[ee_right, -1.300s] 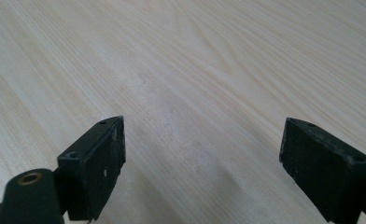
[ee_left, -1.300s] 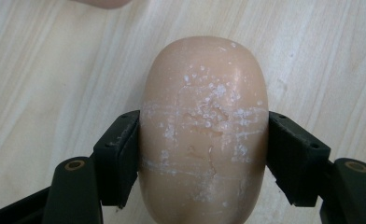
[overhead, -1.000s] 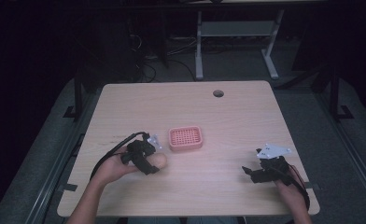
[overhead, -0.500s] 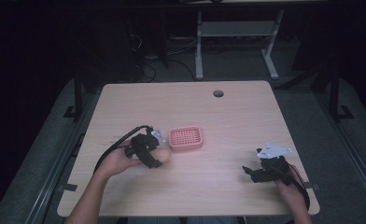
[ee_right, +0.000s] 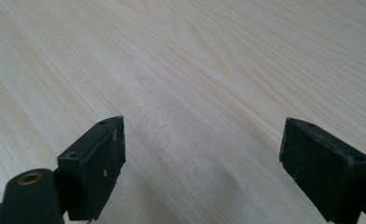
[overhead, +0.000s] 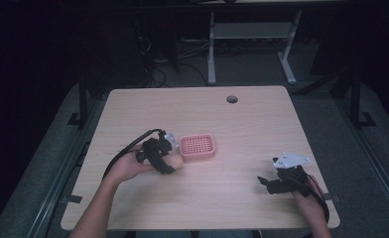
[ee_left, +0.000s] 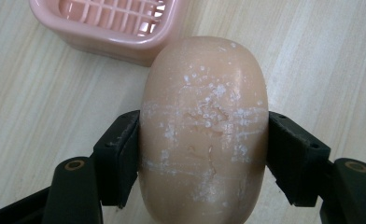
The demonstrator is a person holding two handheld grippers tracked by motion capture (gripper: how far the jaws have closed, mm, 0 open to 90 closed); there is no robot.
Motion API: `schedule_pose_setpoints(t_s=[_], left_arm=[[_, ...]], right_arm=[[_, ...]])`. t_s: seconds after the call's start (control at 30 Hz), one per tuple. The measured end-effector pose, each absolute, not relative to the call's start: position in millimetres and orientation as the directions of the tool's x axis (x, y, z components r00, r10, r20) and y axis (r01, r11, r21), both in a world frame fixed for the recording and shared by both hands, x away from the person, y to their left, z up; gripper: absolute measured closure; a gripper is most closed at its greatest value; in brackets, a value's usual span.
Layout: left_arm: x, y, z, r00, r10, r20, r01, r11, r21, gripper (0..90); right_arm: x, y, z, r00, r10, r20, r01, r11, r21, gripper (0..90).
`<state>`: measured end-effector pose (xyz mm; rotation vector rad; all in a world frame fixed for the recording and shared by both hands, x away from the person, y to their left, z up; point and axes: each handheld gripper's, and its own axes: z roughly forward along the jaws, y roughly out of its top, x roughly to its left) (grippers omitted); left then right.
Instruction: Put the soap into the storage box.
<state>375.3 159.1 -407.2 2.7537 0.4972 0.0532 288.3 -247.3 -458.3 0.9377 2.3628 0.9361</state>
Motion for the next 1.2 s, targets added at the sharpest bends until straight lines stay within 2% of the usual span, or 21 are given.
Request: schedule_pose_setpoints(t_s=[0.07, 1.2], left_arm=[[377, 156, -406, 0.939, 0.344, -0.019, 0.330, -0.881, 0.340, 31.9], [406, 127, -394, 0.953, 0.303, -0.009, 0.289, -0.899, 0.328, 31.9]], right_arm=[[287, -246, -458, -0.672, 0.731, -0.114, 0.442, 0.521, 0.730, 13.8], [286, -248, -457, -0.671, 0.732, -0.115, 0.438, 0.517, 0.735, 13.8]])
